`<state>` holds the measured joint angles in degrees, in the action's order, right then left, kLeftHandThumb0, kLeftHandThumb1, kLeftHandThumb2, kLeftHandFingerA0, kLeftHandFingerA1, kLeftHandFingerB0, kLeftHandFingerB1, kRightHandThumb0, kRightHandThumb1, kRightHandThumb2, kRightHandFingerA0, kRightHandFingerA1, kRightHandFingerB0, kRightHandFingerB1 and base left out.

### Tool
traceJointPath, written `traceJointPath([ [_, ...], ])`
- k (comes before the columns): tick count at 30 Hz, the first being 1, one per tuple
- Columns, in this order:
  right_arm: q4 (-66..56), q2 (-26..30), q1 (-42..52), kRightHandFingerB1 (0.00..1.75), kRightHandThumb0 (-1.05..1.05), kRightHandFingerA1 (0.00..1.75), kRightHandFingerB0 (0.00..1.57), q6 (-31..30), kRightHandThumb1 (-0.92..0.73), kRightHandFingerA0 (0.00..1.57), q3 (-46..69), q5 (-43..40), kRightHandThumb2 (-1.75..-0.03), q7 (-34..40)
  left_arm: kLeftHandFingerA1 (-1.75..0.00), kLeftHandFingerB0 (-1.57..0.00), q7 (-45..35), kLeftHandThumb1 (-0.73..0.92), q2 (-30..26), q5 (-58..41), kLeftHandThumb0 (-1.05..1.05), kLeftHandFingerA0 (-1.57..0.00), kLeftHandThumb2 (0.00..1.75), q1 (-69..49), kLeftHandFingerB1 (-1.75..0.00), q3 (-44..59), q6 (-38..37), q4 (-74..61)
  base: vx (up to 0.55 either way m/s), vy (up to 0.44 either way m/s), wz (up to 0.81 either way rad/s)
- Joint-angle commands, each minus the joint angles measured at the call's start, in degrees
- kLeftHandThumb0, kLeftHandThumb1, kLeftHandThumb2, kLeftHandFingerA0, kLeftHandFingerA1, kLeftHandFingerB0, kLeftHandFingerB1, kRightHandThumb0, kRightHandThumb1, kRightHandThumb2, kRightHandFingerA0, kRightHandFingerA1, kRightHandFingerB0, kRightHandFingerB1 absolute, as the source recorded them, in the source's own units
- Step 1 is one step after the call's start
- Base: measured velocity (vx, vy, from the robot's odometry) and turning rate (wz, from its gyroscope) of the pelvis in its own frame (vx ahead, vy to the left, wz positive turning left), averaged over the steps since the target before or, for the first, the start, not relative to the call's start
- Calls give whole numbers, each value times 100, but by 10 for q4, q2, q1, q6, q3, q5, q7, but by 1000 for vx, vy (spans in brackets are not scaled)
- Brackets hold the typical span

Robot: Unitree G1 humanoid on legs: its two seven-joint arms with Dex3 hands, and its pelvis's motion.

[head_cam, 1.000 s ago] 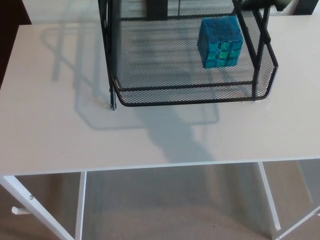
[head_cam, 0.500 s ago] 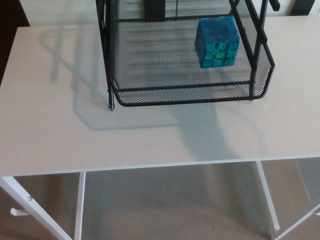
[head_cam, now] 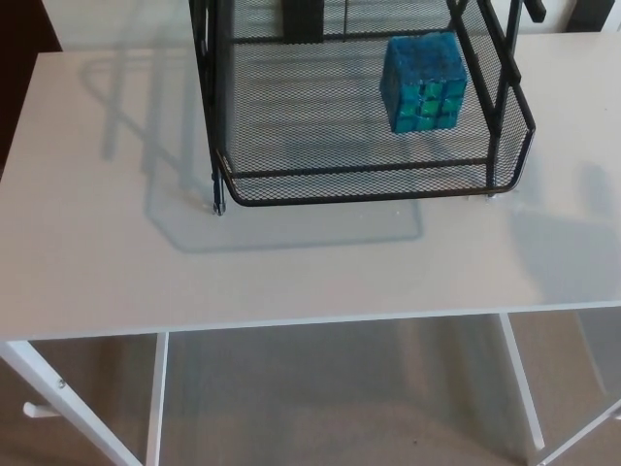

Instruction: The robot walks towards a desk on which a file tray is kept in the middle and a cube is kept to its right. The robot lifts the cube using its right hand and places it on the file tray.

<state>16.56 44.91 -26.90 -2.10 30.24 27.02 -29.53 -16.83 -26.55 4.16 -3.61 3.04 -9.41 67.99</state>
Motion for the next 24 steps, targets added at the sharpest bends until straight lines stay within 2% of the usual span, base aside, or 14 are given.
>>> traceJointPath([
  [1, 171, -223, 284, 8, -74, 82, 0, -70, -74, 37, 441, -218, -96, 358, -85, -26, -3, 92, -25, -17, -94, -49, 70, -30, -75, 23, -17, -2, 0, 0, 0],
  [6, 129, -252, 294, 0, -62, 94, 0, -198, -76, 44, 461, -191, -62, 332, -82, -27, 4, 69, -20, -24, -96, -50, 108, -27, -72, 31, -9, 2, 0, 0, 0],
  [8, 158, -248, 302, 10, -78, 107, 0, -173, -52, 61, 453, -194, -85, 341, -87, -24, 4, 92, -21, -23, -96, -51, 70, -31, -77, 30, -19, 2, 0, 0, 0],
  [9, 207, -231, 318, 0, -68, 107, 0, -172, -78, 71, 411, -166, -65, 347, -84, -24, 2, 68, -22, -23, -98, -52, 110, -30, -73, 31, -14, 4, 0, 0, 0],
  [11, 240, -224, 318, 12, -72, 85, 0, -169, -63, 52, 434, -210, -91, 312, -83, -24, 3, 68, -22, -23, -97, -50, 109, -26, -73, 31, -6, 5, 0, 0, 0],
  [12, 225, -224, 326, 1, -73, 73, 0, -180, -61, 31, 426, -208, -86, 273, -88, -21, 3, 92, -18, -24, -97, -49, 70, -26, -79, 32, -4, 6, 0, 0, 0],
  [13, 189, -235, 319, 39, -61, 73, 3, -232, -54, 34, 449, -212, -88, 263, -88, -23, 3, 92, -15, -27, -96, -48, 69, -18, -78, 34, -1, 7, 0, 0, 0],
  [15, 185, -245, 317, 25, -47, 98, 1, -223, -65, 55, 436, -193, -61, 285, -82, -26, 2, 69, -14, -29, -96, -49, 108, -18, -73, 37, -1, 6, 0, 0, 0],
  [16, 186, -249, 314, 25, -48, 81, 0, -218, -49, 44, 436, -189, -85, 299, -88, -23, 2, 92, -13, -31, -95, -49, 68, -16, -77, 40, 5, 8, 0, 0, 0],
  [19, 205, -255, 311, 15, -38, 83, 0, -181, -48, 50, 412, -165, -79, 334, -90, -21, 7, 92, -13, -22, -96, -49, 70, -14, -80, 34, -5, 13, 0, 0, 0],
  [20, 198, -257, 327, 71, -39, 90, 30, -187, -62, 50, 394, -159, -57, 294, -87, -23, 9, 92, -15, -19, -96, -50, 73, -15, -77, 32, -5, 13, 0, 0, 0],
  [21, 160, -270, 326, 67, -37, 80, 53, -232, -60, 52, 413, -177, -57, 269, -83, -23, 7, 69, -15, -20, -97, -49, 110, -13, -73, 34, -2, 15, 0, 0, 0],
  [22, 155, -268, 337, 62, -37, 69, 61, -247, -59, 45, 408, -181, -57, 239, -90, -21, 9, 92, -15, -21, -98, -49, 70, -13, -82, 35, 1, 13, 0, 0, 0],
  [24, 147, -257, 335, 58, -29, 64, 56, -320, -54, 38, 406, -186, -56, 203, -88, -24, 5, 92, -15, -20, -96, -49, 71, -16, -79, 36, -3, 7, 0, 0, 0],
])
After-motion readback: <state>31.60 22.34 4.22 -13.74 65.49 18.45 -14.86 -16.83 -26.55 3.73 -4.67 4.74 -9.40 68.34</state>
